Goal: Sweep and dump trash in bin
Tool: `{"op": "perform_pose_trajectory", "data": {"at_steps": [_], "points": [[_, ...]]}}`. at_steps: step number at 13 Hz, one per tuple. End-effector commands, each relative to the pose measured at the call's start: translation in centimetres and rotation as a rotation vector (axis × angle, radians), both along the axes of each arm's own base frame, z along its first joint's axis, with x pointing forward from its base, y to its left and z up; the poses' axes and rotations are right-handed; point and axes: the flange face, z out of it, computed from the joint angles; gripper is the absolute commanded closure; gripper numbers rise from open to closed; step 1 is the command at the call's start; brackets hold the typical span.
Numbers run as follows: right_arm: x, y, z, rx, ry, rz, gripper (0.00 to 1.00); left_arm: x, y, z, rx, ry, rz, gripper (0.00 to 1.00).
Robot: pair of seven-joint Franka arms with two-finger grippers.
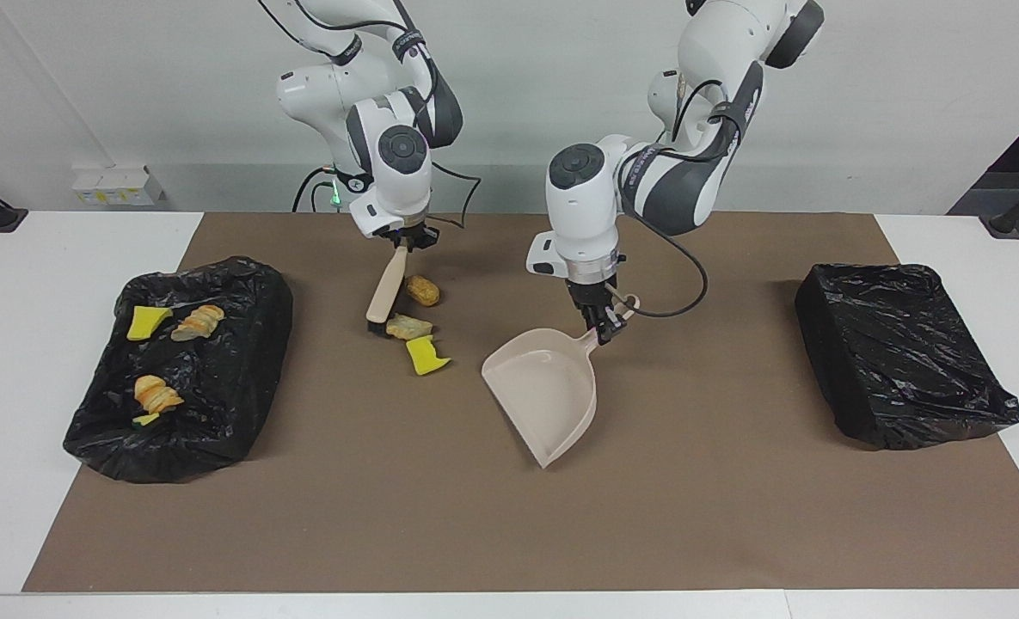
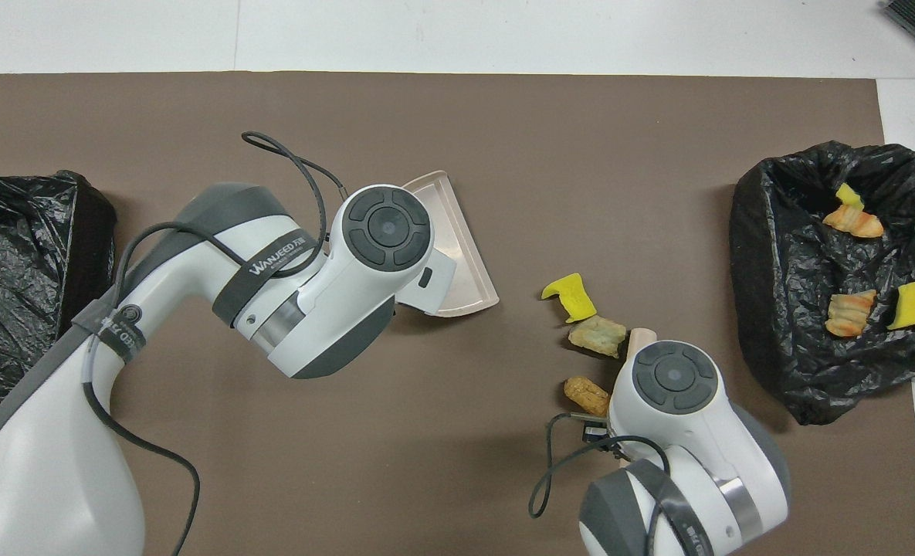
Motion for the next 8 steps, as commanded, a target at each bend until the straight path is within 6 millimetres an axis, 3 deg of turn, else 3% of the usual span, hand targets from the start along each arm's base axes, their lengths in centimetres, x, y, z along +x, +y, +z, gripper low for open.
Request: {"op": "perform_pose_trajectory", "data": {"at_steps": [1,5,8], "points": [[-2.2,1.0,1.2,-0.058,0.021,-0.052,1.00,-1.8,1.7,-0.6,-0.016,0.096,-0.116,1.00],[-6.4,3.1,1.2,-0.082,0.043,-0.201,1.00,-2.6,3.5,-2.1,-0.059,0.175,-0.143,1.00],[-6.0,4.0,-0.4,-0.017,0.024,-0.255,1.00,-5.2,3.2,-4.2,-0.085,0.108,-0.163,1.00]]}}
